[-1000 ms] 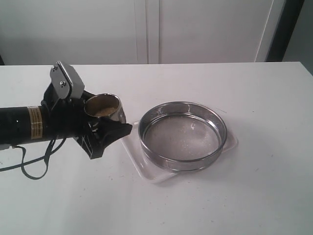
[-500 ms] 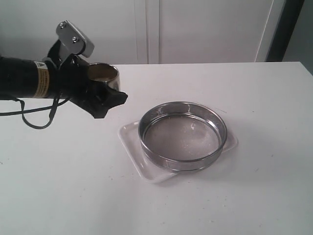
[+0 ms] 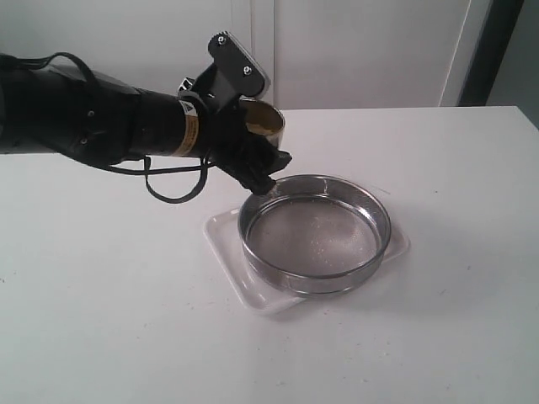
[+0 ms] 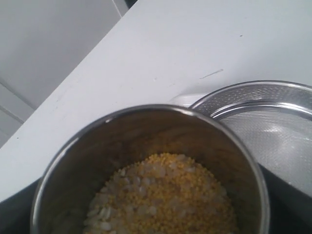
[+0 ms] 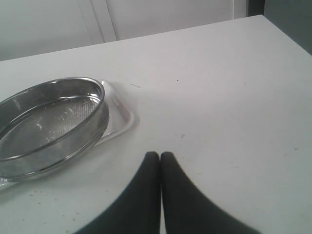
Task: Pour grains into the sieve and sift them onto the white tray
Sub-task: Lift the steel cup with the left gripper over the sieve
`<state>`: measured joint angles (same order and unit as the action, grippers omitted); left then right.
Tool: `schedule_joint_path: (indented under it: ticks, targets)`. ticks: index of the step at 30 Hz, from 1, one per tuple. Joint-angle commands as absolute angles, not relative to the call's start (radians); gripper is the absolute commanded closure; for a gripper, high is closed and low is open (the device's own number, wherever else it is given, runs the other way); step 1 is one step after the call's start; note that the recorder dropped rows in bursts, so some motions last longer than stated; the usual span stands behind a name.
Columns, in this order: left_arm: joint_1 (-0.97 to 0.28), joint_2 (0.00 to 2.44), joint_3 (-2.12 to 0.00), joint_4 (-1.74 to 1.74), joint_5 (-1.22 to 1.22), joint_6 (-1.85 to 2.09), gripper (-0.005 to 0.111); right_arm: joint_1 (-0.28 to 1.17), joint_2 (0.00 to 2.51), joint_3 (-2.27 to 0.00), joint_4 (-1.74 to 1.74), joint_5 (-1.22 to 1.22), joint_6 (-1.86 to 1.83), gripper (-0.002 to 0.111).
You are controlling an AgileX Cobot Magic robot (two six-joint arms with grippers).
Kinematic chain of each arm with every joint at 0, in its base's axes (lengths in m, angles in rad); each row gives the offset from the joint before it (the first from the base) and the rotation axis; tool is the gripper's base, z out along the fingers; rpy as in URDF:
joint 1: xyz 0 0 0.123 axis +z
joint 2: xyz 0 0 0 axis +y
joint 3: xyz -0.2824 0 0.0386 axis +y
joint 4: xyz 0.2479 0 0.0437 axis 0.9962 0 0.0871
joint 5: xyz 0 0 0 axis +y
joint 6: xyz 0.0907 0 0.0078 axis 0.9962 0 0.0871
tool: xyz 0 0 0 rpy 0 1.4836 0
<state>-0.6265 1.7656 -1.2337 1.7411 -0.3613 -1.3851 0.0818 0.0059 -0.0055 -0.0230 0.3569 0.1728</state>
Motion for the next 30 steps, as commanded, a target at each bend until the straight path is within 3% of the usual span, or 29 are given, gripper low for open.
schedule_joint_path:
  ticks: [1, 19, 24, 30]
  targets:
    - [-0.63, 1.805, -1.29, 1.744, -0.321, -1.399, 0.107, 0.08, 0.0, 0.0, -0.026, 0.343, 0.164, 0.108]
    - [-0.628, 1.806, -1.29, 1.744, -0.335, -1.474, 0.107, 0.08, 0.0, 0.0, -0.026, 0.343, 0.179, 0.108]
    - [-0.626, 1.803, -1.288, 1.368, -0.335, -1.028, 0.107, 0.08, 0.0, 0.0, -0.026, 0.343, 0.179, 0.108]
    - [-0.659, 1.803, -1.288, 0.833, -0.12, -0.372, 0.107, 0.08, 0.0, 0.0, -0.026, 0.343, 0.179, 0.108]
